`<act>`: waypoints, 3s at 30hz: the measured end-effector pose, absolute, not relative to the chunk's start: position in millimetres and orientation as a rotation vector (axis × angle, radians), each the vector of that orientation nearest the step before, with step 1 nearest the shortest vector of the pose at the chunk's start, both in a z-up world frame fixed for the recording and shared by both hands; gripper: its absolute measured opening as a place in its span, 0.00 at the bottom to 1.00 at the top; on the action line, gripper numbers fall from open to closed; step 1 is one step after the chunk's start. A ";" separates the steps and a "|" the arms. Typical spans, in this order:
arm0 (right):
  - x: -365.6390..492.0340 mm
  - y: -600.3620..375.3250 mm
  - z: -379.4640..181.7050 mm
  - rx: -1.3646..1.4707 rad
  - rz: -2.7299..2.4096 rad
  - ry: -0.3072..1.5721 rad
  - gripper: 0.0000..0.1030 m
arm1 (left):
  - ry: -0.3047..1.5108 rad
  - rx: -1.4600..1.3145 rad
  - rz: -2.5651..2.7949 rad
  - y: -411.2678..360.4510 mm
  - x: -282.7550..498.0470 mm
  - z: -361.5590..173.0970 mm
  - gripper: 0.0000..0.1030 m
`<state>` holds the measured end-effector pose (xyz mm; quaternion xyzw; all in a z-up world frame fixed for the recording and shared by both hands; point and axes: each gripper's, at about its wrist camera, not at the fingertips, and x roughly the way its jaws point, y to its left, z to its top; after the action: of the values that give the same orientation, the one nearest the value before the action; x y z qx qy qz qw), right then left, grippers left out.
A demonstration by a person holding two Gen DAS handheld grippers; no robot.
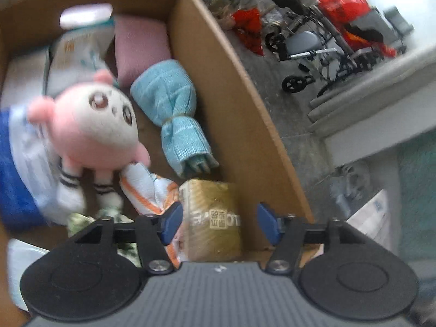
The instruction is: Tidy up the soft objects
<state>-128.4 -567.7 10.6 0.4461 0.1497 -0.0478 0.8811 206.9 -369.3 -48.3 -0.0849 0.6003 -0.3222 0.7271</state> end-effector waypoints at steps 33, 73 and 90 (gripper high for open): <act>-68.8 -394.8 35.5 0.432 0.101 0.646 0.99 | 0.909 0.152 -0.102 -97.5 43.8 24.2 1.00; -29.9 -387.1 30.0 0.294 0.074 0.770 0.99 | 0.903 0.131 -0.081 -118.0 49.4 24.6 1.00; -28.3 -380.9 33.8 0.257 0.075 0.777 0.99 | 0.905 0.126 -0.082 -118.1 49.1 23.8 1.00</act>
<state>-28.3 -380.9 33.8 0.1250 0.3776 0.0364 0.9168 49.1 -118.1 23.8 0.0608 0.4367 -0.0396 0.8967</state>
